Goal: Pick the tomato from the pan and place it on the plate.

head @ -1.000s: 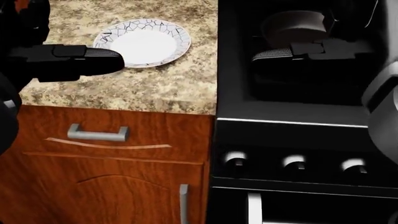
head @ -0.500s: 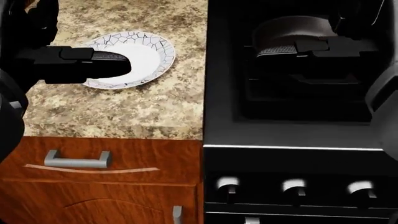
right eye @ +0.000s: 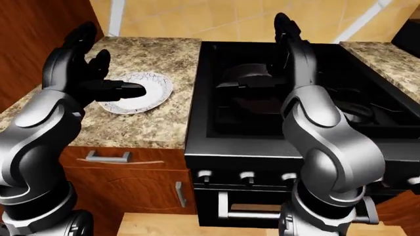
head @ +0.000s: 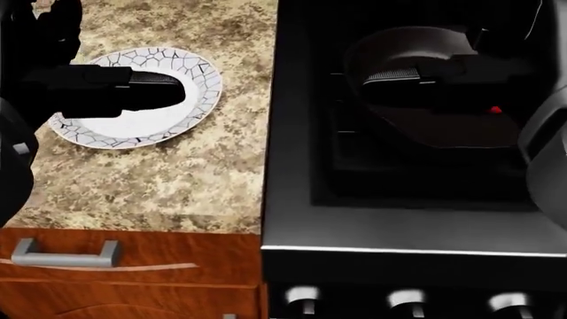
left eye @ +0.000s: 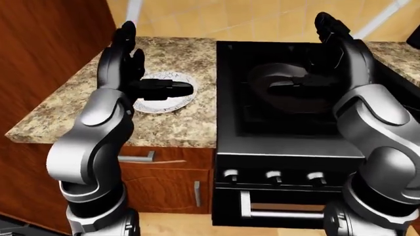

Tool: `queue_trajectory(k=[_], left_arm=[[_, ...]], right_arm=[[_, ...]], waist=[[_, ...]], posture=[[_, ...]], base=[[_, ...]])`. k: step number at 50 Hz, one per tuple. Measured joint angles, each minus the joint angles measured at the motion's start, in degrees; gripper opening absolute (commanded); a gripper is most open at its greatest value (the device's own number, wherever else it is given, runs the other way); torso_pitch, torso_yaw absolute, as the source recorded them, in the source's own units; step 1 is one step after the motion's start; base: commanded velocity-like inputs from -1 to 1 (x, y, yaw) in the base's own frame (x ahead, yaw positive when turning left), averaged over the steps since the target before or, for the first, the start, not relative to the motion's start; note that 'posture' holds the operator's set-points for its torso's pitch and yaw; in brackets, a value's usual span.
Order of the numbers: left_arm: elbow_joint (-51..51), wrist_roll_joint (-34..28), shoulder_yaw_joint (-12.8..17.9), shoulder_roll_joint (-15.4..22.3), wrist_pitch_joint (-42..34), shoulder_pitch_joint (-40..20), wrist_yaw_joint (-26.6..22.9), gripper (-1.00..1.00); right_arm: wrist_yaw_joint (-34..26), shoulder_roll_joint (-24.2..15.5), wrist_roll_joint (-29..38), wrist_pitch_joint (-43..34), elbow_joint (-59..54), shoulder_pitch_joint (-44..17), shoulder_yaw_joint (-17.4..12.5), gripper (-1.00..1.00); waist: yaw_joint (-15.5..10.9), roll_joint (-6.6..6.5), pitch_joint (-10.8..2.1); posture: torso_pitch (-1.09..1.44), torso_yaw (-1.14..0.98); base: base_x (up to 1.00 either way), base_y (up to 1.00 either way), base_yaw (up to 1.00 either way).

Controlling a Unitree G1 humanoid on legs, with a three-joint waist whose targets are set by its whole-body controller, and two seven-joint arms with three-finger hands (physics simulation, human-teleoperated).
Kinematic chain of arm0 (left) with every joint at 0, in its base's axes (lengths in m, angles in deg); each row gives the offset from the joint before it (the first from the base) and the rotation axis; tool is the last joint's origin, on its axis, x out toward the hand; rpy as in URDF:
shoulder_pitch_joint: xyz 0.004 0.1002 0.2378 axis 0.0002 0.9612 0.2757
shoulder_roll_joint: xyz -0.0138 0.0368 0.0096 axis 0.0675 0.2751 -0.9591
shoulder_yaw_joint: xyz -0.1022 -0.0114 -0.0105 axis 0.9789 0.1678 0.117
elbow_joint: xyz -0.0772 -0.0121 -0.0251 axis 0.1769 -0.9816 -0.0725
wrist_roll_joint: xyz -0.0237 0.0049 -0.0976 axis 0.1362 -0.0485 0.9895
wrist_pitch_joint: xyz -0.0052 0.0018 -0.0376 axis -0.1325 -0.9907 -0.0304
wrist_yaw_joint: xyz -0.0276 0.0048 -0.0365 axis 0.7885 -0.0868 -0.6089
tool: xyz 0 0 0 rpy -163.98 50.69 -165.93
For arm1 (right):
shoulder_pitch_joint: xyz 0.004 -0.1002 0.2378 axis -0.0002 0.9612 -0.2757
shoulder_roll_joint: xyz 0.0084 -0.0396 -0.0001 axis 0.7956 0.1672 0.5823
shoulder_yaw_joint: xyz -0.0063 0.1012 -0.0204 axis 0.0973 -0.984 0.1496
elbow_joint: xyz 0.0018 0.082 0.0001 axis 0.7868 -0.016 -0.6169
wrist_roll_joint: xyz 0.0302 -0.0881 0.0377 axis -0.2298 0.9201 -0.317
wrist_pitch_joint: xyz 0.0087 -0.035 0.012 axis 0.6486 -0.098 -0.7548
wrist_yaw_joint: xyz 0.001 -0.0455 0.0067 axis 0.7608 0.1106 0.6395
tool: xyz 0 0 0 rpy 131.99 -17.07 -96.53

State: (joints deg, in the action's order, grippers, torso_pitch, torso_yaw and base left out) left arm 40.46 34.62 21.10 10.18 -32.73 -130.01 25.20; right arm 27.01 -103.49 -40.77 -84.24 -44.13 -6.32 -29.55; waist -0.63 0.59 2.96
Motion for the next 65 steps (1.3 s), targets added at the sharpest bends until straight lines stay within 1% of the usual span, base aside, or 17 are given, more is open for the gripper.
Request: queue_trajectory(k=[11,16,19,21,23,27,29,31,33,35,37,40,43,45,50,56,65], left_arm=[[-0.57,-0.09,0.28,0.18,-0.44,0.39,0.15,1.0],[0.71,-0.32,0.85,0.48,0.29,-0.26,0.34,1.0],[0.48,-0.03,0.01,-0.01,0.28,-0.17,0.16,1.0],[0.12,0.41,-0.75,-0.24,-0.02,-0.14,-0.17,1.0],[0.05,0.71,-0.9,-0.21,-0.18,0.02,-0.42,1.0],[0.09,0.4,-0.19,0.03,0.0,-0.12,-0.28,1.0],[0.25,0.21,-0.1,0.06,0.19,-0.21,-0.17,1.0],[0.34,0.14,0.07,0.29,0.22,-0.48,-0.11,1.0],[0.22,-0.07,0.63,0.38,0.15,0.2,0.06,1.0],[-0.15,-0.33,0.8,0.37,-0.29,0.59,0.29,1.0],[-0.26,-0.4,0.54,0.31,-0.48,0.27,0.35,1.0],[0.6,-0.3,0.23,0.35,0.23,-0.35,0.16,1.0],[0.44,-0.35,0.24,0.23,0.58,-0.27,0.06,1.0],[-0.19,-0.32,-0.26,-0.25,0.22,0.55,-0.04,1.0],[-0.56,-0.11,-0.45,-0.22,-0.5,0.28,-0.32,1.0],[0.16,-0.24,-0.19,-0.12,0.38,0.04,-0.34,1.0],[-0.26,-0.39,-0.16,-0.17,0.04,0.32,-0.31,1.0]], right_arm=[[-0.01,0.23,-0.24,0.15,-0.08,-0.11,0.05,1.0],[-0.15,0.04,-0.61,0.79,1.06,-0.53,-0.09,1.0],[0.13,-0.2,-0.41,0.68,0.59,-0.2,-0.67,1.0],[0.48,-0.26,-0.07,0.3,0.11,0.15,-1.09,1.0],[0.72,-0.31,0.11,-0.08,-0.01,0.01,-1.08,1.0],[0.56,-0.38,-0.18,0.48,0.88,-0.59,-0.71,1.0],[0.4,-0.42,-0.2,0.94,0.85,-0.42,-0.55,1.0],[0.33,-0.28,-0.16,1.05,0.5,-0.68,-0.39,1.0],[0.2,0.36,-0.36,0.74,0.38,0.11,0.39,1.0],[-0.01,0.4,-0.7,0.08,0.14,0.3,0.82,1.0],[-0.11,0.18,-0.69,0.0,-0.04,0.13,0.57,1.0],[-0.02,-0.09,-0.2,0.89,0.49,-0.47,-0.06,1.0],[-0.03,-0.04,-0.06,1.24,0.47,-0.72,-0.09,1.0],[0.11,0.11,-0.21,0.78,0.37,-0.23,-0.46,1.0],[0.46,0.08,-0.21,0.1,-0.33,-0.1,-0.49,1.0],[0.63,-0.11,-0.15,0.81,0.05,-0.27,-0.39,1.0],[0.68,0.0,0.1,0.7,-0.27,-0.34,-0.1,1.0]], waist=[[-0.02,0.1,-0.19],[-0.29,1.42,-0.54],[0.4,0.52,-0.08],[0.74,1.19,0.37],[0.81,1.54,0.2],[0.58,-0.38,0.59],[0.88,-2.06,0.63],[0.86,-4.25,-0.08],[0.39,-3.7,0.21],[0.27,-3.82,-0.26],[0.31,-2.97,-0.75],[0.14,-0.97,0.52],[-0.7,2.02,0.5],[-0.86,1.16,1.01],[-0.46,0.05,0.55],[-0.07,-0.12,-0.35],[0.08,0.1,-0.11]], posture=[[0.0,0.0],[0.0,0.0],[0.0,0.0],[0.0,0.0],[0.0,0.0],[0.0,0.0],[0.0,0.0],[0.0,0.0],[0.0,0.0],[0.0,0.0],[0.0,0.0],[0.0,0.0],[0.0,0.0],[0.0,0.0],[0.0,0.0],[0.0,0.0],[0.0,0.0]], base=[[0.06,0.0,0.0],[0.14,0.0,0.0],[0.19,0.0,0.0],[0.19,0.0,0.0],[0.18,0.0,0.0],[0.19,0.0,0.0],[0.19,0.0,0.0],[0.19,0.0,0.0],[0.1,0.0,0.0],[0.06,0.0,0.0],[0.04,0.0,0.0],[0.0,0.0,0.0],[0.0,0.0,0.0],[0.01,0.0,0.0],[0.04,0.0,0.0],[0.01,0.0,0.0],[0.0,0.0,0.0]])
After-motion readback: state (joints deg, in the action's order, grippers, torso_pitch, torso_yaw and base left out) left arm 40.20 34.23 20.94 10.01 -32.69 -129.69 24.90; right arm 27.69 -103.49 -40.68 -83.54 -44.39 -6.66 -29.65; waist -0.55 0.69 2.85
